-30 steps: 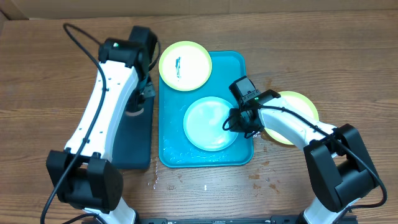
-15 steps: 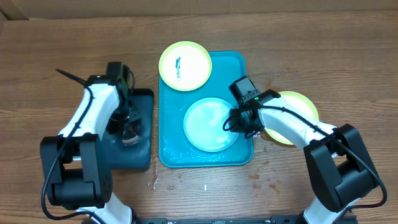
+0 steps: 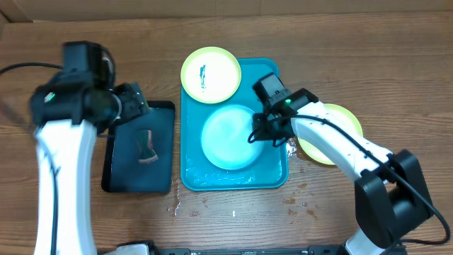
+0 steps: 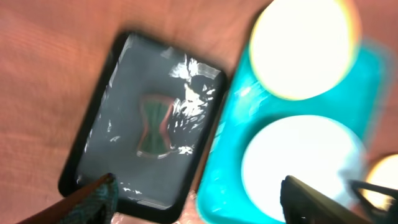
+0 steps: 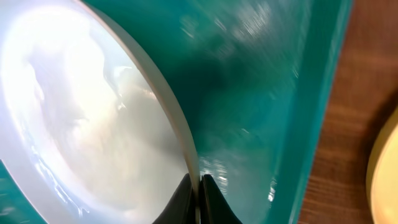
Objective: Clean dirty plates on tray and stack at the side
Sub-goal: 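Lift the white plate with the right gripper and tilt it over the black tray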
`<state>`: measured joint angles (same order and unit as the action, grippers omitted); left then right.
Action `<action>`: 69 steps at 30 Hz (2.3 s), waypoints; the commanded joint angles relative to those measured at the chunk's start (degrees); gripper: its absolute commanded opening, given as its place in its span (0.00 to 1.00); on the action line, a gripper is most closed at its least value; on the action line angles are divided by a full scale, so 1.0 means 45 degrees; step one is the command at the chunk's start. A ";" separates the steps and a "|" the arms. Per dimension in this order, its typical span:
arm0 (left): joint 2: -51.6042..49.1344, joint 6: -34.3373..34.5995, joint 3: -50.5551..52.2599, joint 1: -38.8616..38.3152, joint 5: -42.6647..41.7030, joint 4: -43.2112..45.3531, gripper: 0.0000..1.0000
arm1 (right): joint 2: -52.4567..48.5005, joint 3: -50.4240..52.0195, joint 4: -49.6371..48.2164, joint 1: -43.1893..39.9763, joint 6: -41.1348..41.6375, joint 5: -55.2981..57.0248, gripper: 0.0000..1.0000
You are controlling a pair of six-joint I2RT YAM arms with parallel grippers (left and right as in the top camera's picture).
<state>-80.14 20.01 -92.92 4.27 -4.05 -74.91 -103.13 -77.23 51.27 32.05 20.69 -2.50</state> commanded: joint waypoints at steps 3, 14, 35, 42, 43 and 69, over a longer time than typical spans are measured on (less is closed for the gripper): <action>0.2229 -0.0170 -0.1472 0.0053 -0.1020 -0.0447 0.96 | 0.0821 -0.1996 -0.0661 0.1593 -0.1015 0.0913 0.04; 0.5532 -0.0160 -0.1661 0.0053 -0.2161 -0.0364 1.00 | -0.0131 -0.2283 -0.5557 0.5294 -0.1039 0.4211 0.04; 0.5819 -0.0165 -0.1622 0.0053 -0.2113 -0.1316 1.00 | -0.0442 -0.2288 -0.7062 0.9476 -0.4027 1.2473 0.04; 0.5819 -0.0165 -0.1622 0.0053 -0.2113 -0.1321 1.00 | -0.0442 -0.2288 -0.8291 1.0093 -0.5999 1.3294 0.04; 0.5819 -0.0165 -0.1622 0.0053 -0.2113 -0.1321 1.00 | -0.0442 -0.2288 -0.8398 1.0151 -0.6139 1.3440 0.04; 0.5819 -0.0165 -0.1622 0.0053 -0.2113 -0.1321 1.00 | -0.0442 -0.2288 -0.8811 1.0365 -0.6717 1.4037 0.04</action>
<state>-53.89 19.51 -99.72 4.27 -12.49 -81.03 -106.34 -86.48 12.05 78.52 -9.47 59.42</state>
